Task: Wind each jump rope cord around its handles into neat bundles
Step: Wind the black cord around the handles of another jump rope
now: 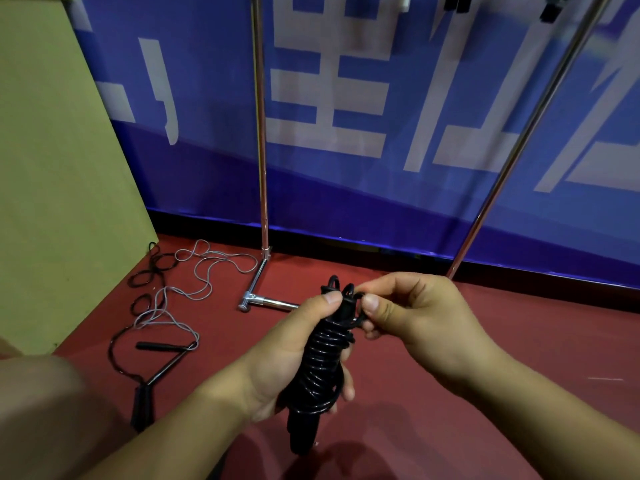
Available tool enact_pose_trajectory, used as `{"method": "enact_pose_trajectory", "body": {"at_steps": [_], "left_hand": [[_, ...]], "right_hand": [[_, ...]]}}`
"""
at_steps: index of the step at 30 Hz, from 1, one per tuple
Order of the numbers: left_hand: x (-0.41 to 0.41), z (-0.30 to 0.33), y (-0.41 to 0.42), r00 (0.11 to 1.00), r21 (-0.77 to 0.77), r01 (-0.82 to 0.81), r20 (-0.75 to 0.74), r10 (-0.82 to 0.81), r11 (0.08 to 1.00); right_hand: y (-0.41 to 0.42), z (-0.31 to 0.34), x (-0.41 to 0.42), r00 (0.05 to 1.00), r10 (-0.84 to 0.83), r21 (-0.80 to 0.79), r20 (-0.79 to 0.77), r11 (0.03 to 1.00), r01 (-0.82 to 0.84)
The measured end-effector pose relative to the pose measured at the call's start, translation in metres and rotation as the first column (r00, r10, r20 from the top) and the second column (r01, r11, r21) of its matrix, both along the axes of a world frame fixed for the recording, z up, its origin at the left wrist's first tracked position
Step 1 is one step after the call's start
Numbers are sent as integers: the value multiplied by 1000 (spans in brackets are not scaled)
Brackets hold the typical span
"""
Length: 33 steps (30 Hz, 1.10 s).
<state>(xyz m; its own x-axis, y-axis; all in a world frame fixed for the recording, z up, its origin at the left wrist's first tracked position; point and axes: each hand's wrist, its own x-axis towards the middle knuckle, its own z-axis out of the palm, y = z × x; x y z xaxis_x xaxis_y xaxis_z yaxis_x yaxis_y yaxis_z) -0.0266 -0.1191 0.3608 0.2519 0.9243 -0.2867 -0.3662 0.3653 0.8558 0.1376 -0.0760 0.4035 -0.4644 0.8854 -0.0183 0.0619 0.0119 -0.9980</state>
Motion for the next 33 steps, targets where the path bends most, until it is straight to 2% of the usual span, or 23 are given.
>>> {"method": "enact_pose_trajectory", "body": {"at_steps": [2, 4, 8, 12, 18, 20, 24, 28, 30, 33], "left_hand": [[0, 2, -8, 999, 20, 44, -17, -44, 999], [-2, 4, -12, 998, 26, 57, -11, -56, 998], [-2, 5, -11, 999, 15, 29, -35, -29, 999], [0, 4, -11, 994, 6, -107, -16, 107, 994], [4, 2, -6, 962, 4, -203, -186, 201, 979], [3, 1, -6, 966, 19, -178, -186, 178, 984], [3, 1, -10, 1000, 86, -6, -13, 7, 996], [5, -3, -12, 999, 144, -7, -47, 14, 990], [5, -2, -13, 999, 149, -8, -49, 15, 989], [4, -2, -12, 1000, 121, -14, -3, 15, 993]], "right_hand": [[0, -2, -2, 997, -39, 118, 63, 992, 31], [1, -3, -3, 993, -65, 156, 99, 987, 49], [5, -1, -2, 979, -79, 120, 186, 991, 57], [7, 5, 0, 971, -101, 66, 216, 994, 88], [8, 19, 5, 965, -182, 161, 188, 975, 152], [6, 24, 7, 959, -194, 172, 208, 972, 160], [6, 25, 6, 968, -126, 57, 215, 992, 116], [9, 19, 7, 974, -57, 38, 221, 998, 50], [10, 18, 8, 988, -39, 14, 151, 999, 37], [9, 16, 8, 999, 40, -128, -11, 991, -41]]}}
